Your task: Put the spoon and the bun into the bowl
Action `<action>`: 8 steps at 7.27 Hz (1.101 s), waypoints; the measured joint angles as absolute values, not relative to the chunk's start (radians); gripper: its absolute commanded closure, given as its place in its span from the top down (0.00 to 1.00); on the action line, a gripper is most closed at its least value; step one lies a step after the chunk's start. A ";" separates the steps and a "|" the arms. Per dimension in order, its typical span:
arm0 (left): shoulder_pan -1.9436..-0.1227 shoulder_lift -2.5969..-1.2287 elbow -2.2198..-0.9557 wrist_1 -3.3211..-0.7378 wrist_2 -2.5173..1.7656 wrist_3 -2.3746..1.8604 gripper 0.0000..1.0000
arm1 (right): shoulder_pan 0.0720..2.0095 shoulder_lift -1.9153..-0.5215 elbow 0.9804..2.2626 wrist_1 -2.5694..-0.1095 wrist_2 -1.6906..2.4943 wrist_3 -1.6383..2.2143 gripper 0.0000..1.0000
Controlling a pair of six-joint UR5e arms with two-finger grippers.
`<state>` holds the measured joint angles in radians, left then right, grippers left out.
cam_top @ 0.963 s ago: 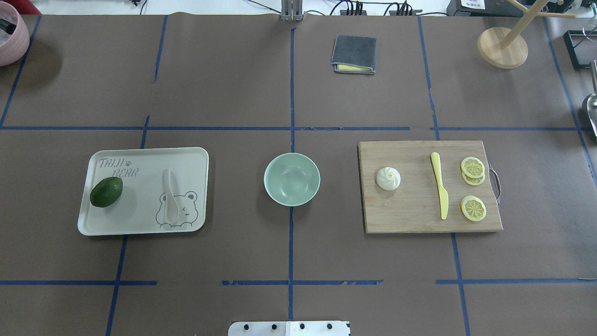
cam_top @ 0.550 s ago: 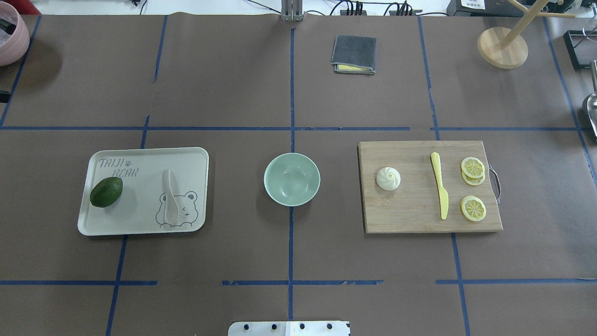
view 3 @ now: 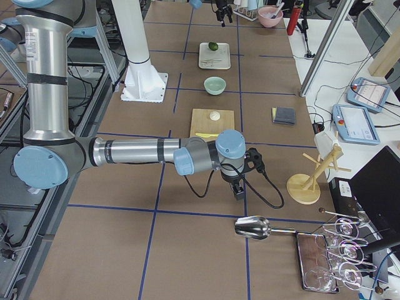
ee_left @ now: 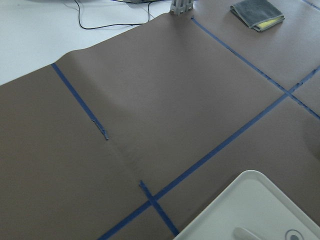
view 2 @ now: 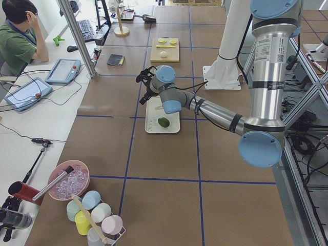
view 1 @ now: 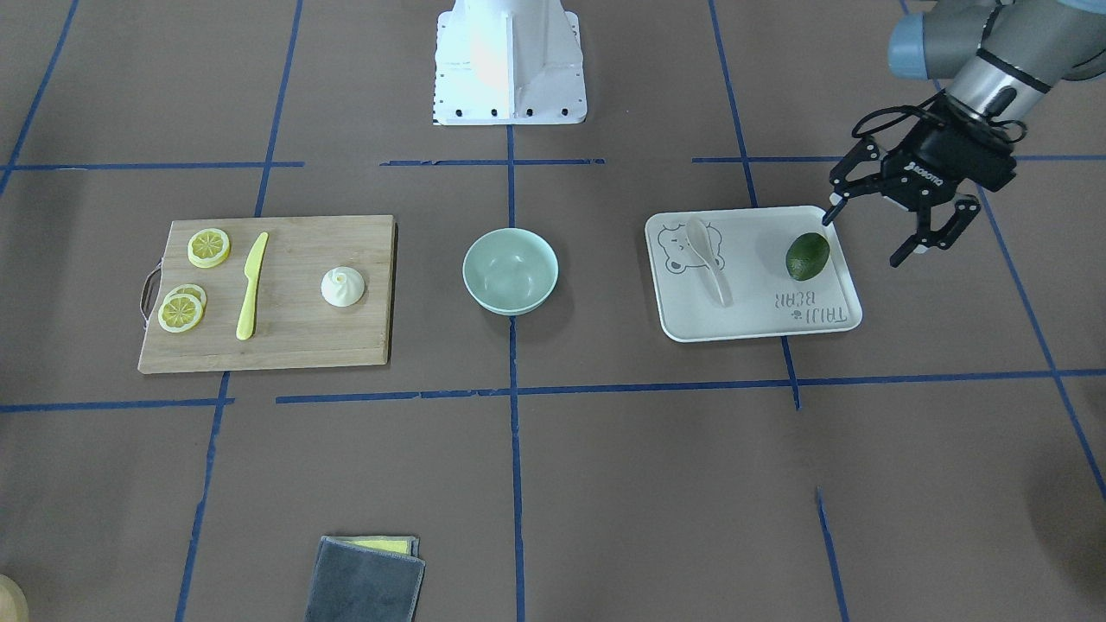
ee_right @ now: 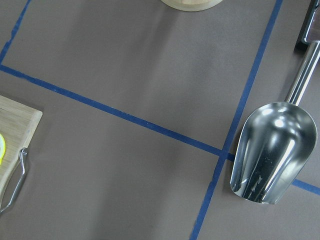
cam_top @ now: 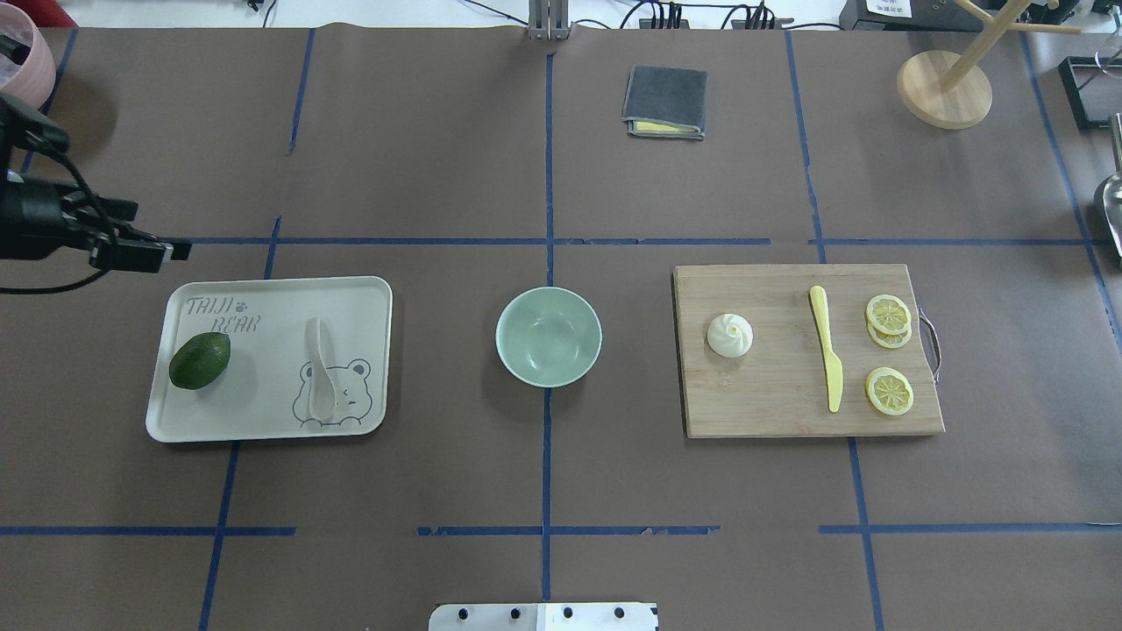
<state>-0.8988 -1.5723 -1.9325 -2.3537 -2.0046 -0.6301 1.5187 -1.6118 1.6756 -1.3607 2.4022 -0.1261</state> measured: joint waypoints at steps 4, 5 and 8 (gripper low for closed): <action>-0.651 -1.686 -1.926 -2.041 -1.746 -1.022 0.76 | 1.519 -1.616 1.672 -1.361 2.402 -0.126 1.00; -0.599 -1.733 -1.892 -2.003 -1.712 -1.123 0.72 | 1.519 -1.616 1.671 -1.361 2.402 -0.126 1.00; -0.537 -1.780 -1.819 -1.978 -1.654 -1.214 0.72 | 1.519 -1.617 1.670 -1.361 2.401 -0.127 1.00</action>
<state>-0.5368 -1.7802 -1.8185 -1.9782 -1.6538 -1.2142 1.5187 -1.6168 1.6699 -1.3606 2.4008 -0.1272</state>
